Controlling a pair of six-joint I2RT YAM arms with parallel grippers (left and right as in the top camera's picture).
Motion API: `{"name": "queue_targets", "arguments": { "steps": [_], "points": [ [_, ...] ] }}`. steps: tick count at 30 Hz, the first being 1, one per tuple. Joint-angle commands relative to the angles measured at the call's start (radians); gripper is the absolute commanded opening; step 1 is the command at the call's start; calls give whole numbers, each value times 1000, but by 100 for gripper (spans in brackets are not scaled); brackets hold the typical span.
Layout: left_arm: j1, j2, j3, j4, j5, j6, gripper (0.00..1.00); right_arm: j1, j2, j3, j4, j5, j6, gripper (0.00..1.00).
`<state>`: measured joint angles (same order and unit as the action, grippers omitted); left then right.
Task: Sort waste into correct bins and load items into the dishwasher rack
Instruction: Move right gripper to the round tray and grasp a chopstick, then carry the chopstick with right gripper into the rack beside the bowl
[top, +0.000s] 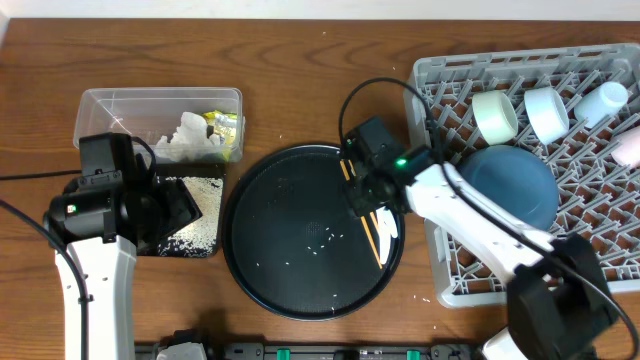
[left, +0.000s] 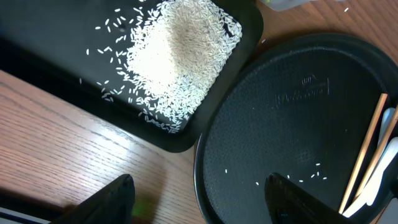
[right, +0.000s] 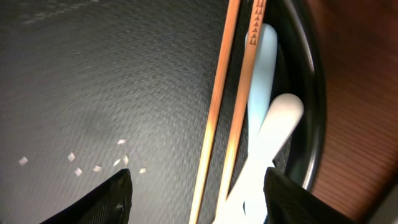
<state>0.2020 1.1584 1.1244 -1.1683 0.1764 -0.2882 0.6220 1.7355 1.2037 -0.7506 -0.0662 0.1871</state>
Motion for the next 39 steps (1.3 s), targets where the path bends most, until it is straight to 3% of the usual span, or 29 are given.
{"name": "queue_targets", "arguments": {
  "steps": [1,9,12,22,29,39],
  "points": [
    [4,4,-8,-7,-6,-5,68,19,48,12,15,95,92,64],
    [4,4,-8,-9,-6,-5,69,22,155,12,97,99,98,63],
    [5,4,-8,-9,-6,-5,68,24,179,12,109,92,98,57],
    [5,4,-8,-8,-6,-5,69,53,189,12,111,92,106,2],
    [5,4,-8,-9,-6,-5,69,53,156,46,40,92,123,1],
    [5,4,-8,-8,-6,-5,68,50,-33,118,-87,102,84,1]
  ]
}}
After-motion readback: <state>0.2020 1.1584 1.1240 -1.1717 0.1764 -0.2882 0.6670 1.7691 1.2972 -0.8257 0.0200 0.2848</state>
